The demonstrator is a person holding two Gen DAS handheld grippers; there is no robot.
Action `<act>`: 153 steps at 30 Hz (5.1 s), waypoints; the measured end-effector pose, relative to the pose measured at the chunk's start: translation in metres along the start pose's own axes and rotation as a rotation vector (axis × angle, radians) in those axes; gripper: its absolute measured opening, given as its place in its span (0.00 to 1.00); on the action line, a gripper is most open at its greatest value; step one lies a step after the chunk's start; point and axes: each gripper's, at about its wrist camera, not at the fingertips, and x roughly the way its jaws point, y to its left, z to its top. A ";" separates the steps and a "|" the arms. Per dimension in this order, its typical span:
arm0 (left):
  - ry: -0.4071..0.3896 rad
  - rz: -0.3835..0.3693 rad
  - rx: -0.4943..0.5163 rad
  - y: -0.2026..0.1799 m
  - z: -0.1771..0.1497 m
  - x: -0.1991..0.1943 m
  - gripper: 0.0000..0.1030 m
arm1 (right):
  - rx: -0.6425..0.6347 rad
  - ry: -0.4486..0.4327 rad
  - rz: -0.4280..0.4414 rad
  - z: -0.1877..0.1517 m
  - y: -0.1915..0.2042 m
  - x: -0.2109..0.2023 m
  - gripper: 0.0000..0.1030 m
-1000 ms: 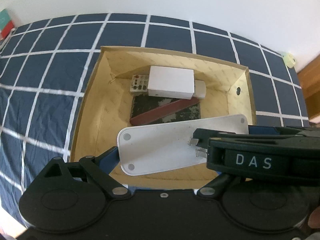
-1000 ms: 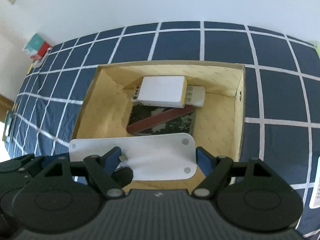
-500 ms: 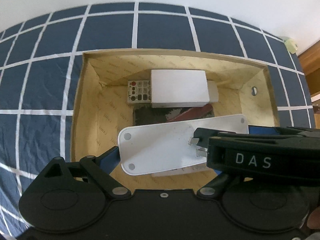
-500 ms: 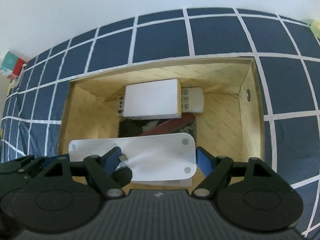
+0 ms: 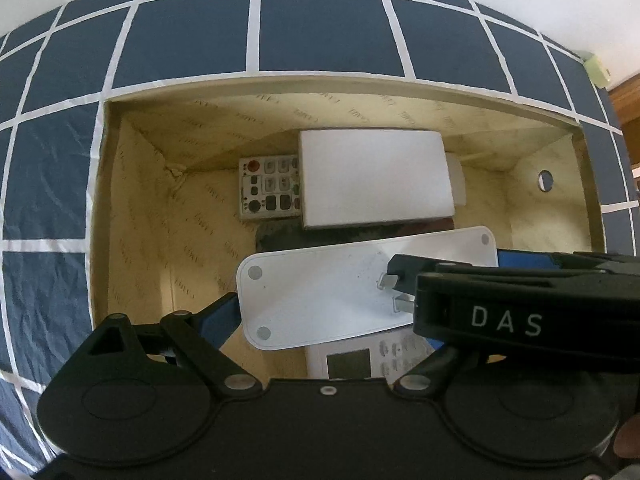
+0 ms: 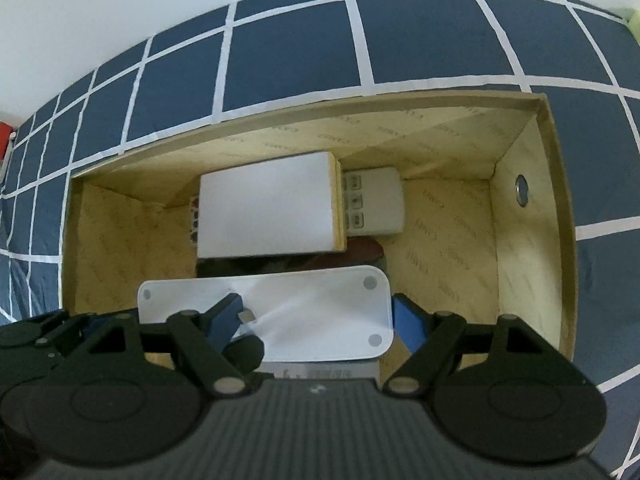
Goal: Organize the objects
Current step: 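Lower the white plate into the box onto the remotes and open the right tool, then raise the open right tool away from the cardboard box, then move the right tool to the white air-conditioner remote on the bed, then close the right tool on the white air-conditioner remote and lift it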
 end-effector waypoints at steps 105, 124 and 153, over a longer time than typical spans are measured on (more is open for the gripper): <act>0.012 0.090 0.250 -0.338 -0.038 0.066 1.00 | 0.439 -0.087 -0.150 -0.140 -0.400 -0.079 0.74; 0.054 0.084 0.288 -0.354 -0.037 0.085 1.00 | 0.444 -0.069 -0.191 -0.144 -0.412 -0.072 0.54; 0.082 0.012 0.541 -0.444 -0.027 0.106 1.00 | 0.735 -0.205 -0.176 -0.160 -0.489 -0.115 0.60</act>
